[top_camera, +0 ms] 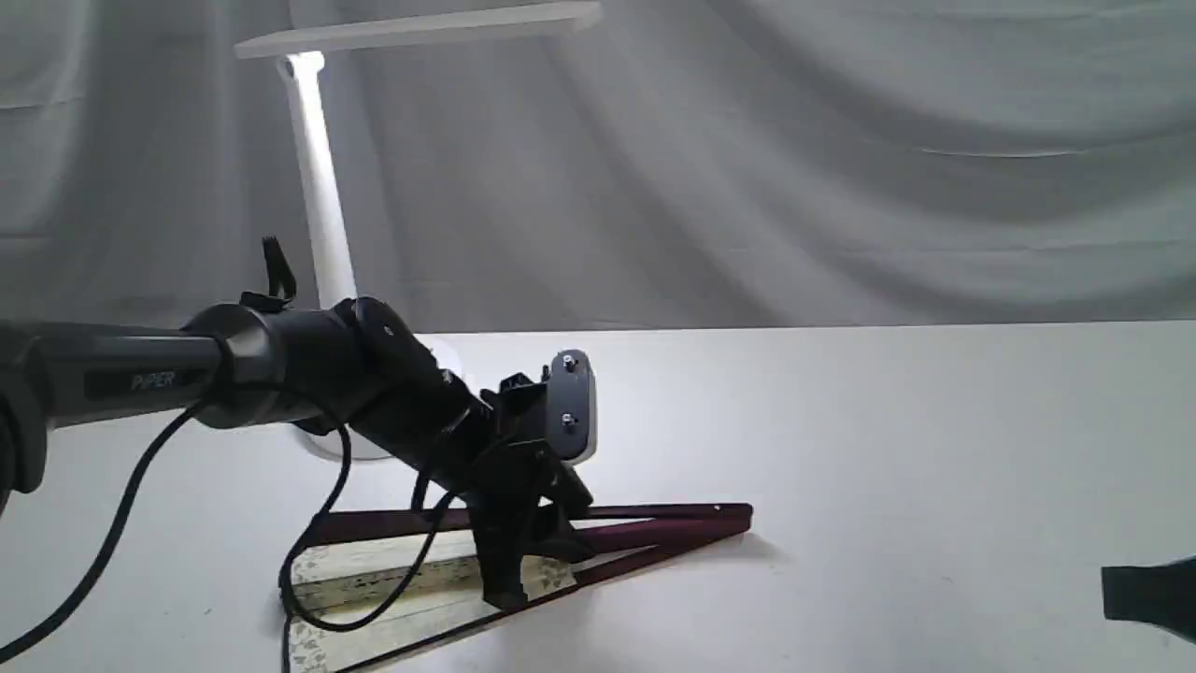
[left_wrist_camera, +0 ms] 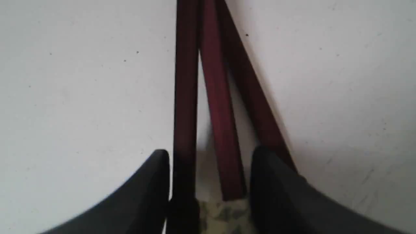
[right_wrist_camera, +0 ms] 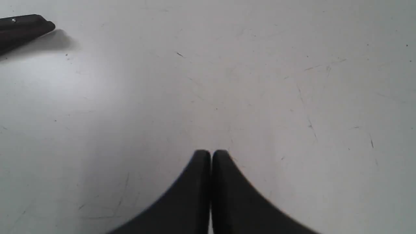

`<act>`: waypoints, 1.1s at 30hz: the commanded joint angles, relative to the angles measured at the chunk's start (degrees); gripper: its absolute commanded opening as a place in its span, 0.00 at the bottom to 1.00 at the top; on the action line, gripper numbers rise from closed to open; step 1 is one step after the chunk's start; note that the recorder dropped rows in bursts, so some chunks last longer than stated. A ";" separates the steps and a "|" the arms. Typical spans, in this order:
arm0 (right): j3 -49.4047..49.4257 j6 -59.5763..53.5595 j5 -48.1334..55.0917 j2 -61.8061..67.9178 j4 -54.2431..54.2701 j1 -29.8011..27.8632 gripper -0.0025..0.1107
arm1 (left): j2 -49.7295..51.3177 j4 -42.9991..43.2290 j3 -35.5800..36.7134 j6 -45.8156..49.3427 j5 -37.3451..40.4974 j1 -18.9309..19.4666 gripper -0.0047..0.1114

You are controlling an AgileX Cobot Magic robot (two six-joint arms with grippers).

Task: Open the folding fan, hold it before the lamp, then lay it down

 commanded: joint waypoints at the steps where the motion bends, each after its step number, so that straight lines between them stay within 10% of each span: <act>1: -0.41 -0.03 -0.44 0.06 -0.03 0.13 0.02 | -0.17 -1.47 0.36 2.73 -0.14 -0.10 0.44; 11: -0.41 -0.03 -0.44 0.06 -0.03 0.13 0.02 | -0.31 -3.16 0.36 8.22 -0.14 -0.10 0.61; 24: -10.28 -1.55 13.98 4.36 1.58 0.13 0.02 | -6.12 -5.86 0.36 -28.04 -2.81 0.13 0.61; 33: -25.15 -29.49 21.53 19.49 22.93 0.13 0.03 | -9.46 17.40 0.36 -66.08 5.45 0.13 0.61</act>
